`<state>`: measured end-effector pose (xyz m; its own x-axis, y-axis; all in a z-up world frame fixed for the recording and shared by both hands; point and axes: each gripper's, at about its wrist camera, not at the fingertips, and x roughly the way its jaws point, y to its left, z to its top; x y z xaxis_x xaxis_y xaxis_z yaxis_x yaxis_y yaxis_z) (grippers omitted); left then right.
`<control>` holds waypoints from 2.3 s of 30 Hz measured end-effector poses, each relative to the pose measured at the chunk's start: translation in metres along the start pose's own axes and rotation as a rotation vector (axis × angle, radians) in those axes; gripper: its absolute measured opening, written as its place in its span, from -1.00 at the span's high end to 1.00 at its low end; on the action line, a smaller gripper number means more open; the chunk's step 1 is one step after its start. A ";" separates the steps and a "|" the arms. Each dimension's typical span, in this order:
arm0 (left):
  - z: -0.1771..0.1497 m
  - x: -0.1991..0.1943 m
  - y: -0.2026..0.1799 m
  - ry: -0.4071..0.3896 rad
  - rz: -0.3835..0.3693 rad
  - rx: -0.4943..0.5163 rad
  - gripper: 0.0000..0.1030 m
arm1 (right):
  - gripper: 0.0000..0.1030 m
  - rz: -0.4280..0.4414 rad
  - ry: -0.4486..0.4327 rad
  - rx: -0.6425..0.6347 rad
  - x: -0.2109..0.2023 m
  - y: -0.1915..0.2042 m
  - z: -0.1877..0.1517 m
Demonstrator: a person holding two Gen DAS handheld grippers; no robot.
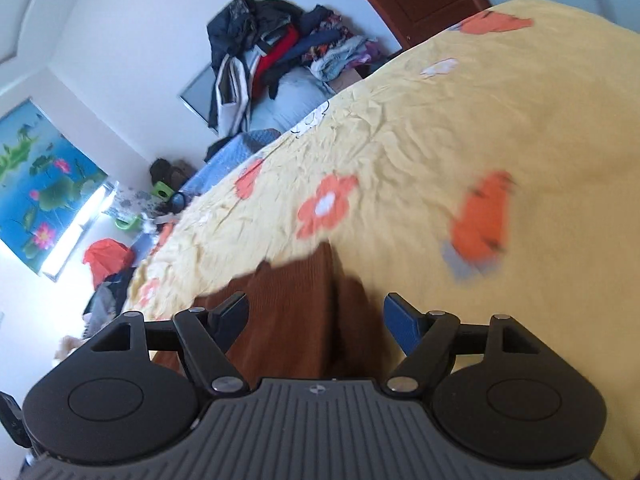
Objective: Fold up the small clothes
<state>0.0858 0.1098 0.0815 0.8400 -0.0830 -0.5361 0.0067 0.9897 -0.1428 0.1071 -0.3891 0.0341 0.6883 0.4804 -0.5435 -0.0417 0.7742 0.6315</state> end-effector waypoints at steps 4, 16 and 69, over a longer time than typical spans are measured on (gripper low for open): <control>0.004 0.083 -0.028 0.149 0.049 0.046 -0.39 | -0.41 -0.079 0.095 -0.078 0.073 0.019 0.015; -0.012 0.113 -0.035 0.178 0.085 0.066 0.55 | 0.71 -0.057 0.036 -0.160 0.092 0.030 0.014; 0.011 0.091 -0.005 0.118 0.138 -0.009 0.85 | -0.64 -0.095 -0.025 -0.382 0.107 0.061 -0.035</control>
<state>0.1679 0.0988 0.0423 0.7633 0.0404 -0.6448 -0.1098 0.9916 -0.0678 0.1527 -0.2760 -0.0044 0.7192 0.3925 -0.5734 -0.2399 0.9147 0.3252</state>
